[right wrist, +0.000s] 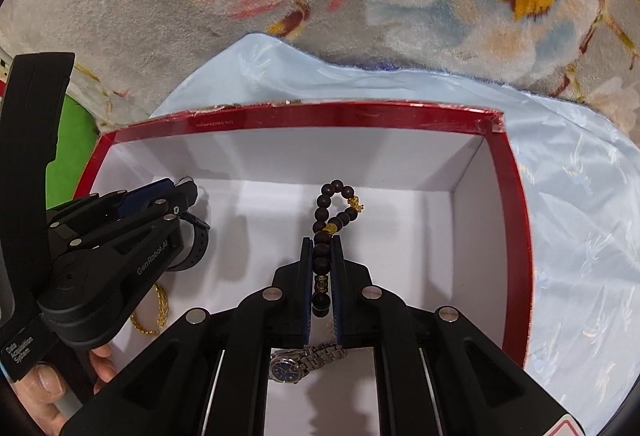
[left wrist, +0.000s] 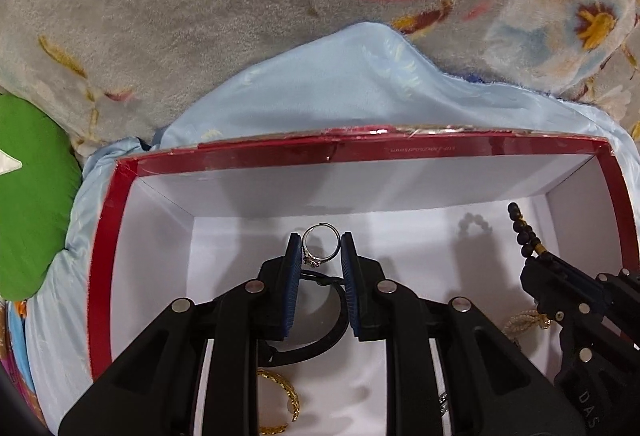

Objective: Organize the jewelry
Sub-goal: 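Carry the bead bracelet and silver ring with both tools over the red box, then open both tools to drop the bracelet and ring into the box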

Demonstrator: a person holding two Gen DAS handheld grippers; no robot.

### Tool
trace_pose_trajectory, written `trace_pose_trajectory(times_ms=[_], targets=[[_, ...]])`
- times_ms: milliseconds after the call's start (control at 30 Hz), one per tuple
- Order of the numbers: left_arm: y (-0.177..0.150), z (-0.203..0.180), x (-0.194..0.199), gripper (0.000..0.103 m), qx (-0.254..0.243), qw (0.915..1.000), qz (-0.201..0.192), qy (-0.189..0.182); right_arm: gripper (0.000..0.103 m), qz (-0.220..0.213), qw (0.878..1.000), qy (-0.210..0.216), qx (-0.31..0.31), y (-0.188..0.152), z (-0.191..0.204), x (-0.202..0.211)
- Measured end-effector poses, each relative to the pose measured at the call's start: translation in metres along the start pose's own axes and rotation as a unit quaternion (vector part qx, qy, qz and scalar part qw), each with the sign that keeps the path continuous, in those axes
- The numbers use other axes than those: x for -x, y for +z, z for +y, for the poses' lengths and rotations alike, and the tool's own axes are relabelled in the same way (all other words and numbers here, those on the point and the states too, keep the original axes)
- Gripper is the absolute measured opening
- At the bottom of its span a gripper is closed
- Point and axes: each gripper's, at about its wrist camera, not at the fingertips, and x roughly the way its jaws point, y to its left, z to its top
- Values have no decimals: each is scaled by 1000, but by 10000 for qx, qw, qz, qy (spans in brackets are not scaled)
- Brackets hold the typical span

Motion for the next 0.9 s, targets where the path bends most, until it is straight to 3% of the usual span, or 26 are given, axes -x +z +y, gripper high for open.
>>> trace_pose_trajectory(times_ms=[267,300,367,467,600,733,900], targets=[[-3,4,-2,24,124,9999,14,-20,10,-39,10000,-63,21,0,0,1],[-3,5,-2,27,135,9999,7,-10,11,-49,10000,-74,21,-1,0,2],[-4,6,0,46,163,9999,-45,19,15,-69,9999,-82,8,-2,-1,3],[-2,11,4,59,218,9994,-247,44,22,-124,9999,-96,-10,-2,-2,6],[-2,10,18,60,249,9982,-536,64,25,-235,9996,-151,38,-1,1,8],[-6,10,37,60,227,9956,-882,234,36,-534,9981,-284,142,-5,4,21],[-13,14,68,60,230,9922,-1186,297,40,-873,9951,-343,304,-16,16,50]])
